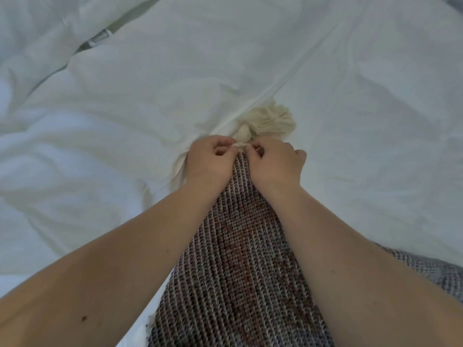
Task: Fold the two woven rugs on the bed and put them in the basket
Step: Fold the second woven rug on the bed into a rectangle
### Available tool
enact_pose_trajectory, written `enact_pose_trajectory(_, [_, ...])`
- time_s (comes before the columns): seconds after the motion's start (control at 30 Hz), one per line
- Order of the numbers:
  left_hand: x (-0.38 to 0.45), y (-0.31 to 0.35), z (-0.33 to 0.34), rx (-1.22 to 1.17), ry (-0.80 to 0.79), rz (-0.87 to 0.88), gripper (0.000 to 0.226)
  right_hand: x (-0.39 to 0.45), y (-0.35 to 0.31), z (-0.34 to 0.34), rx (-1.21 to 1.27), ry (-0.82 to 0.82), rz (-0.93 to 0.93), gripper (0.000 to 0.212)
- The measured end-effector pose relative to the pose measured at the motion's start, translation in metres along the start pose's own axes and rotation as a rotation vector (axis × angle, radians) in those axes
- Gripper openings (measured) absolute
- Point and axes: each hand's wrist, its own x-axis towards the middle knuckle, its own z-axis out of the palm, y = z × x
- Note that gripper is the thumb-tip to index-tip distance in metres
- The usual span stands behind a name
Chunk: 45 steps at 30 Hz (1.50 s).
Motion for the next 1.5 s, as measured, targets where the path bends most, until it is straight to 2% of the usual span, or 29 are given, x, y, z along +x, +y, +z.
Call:
enact_pose_trajectory(0.17, [0.004,-0.007,0.010,0.073,-0.065,0.017,0.016,0.006,0.007,0.003,0.081,-0.045,0.048,0.021])
enact_pose_trajectory(0.3, [0.006,-0.007,0.019,-0.047,-0.079,-0.061,0.004,0.003,0.014,0.006,0.148,-0.104,0.078,0.017])
enact_pose_trajectory(0.47, [0.006,-0.002,0.024,-0.196,-0.105,-0.103,0.014,0.000,0.022,0.005,0.283,-0.138,0.078,0.022])
enact_pose_trajectory(0.63, [0.000,0.001,0.018,-0.358,-0.131,-0.140,0.007,-0.006,0.022,0.004,0.476,-0.118,0.059,0.025])
enact_pose_trajectory(0.73, [-0.004,0.007,0.012,-0.481,-0.189,-0.187,0.003,-0.011,0.020,0.000,0.623,-0.082,0.106,0.019])
enact_pose_trajectory(0.87, [-0.009,0.010,0.004,-0.551,-0.313,-0.263,0.013,-0.013,0.019,-0.006,0.710,-0.020,0.127,0.012])
enact_pose_trajectory(1.17, [-0.019,0.020,-0.003,-0.564,-0.247,-0.185,0.018,-0.017,0.010,-0.019,0.859,-0.018,0.190,0.009])
enact_pose_trajectory(1.33, [-0.021,0.029,-0.009,-0.628,-0.310,-0.151,0.020,-0.020,0.005,-0.036,0.977,-0.144,0.171,0.012])
enact_pose_trajectory(1.5, [-0.022,0.036,-0.014,-0.593,-0.367,-0.106,0.028,-0.019,0.004,-0.045,0.966,-0.082,0.142,0.021])
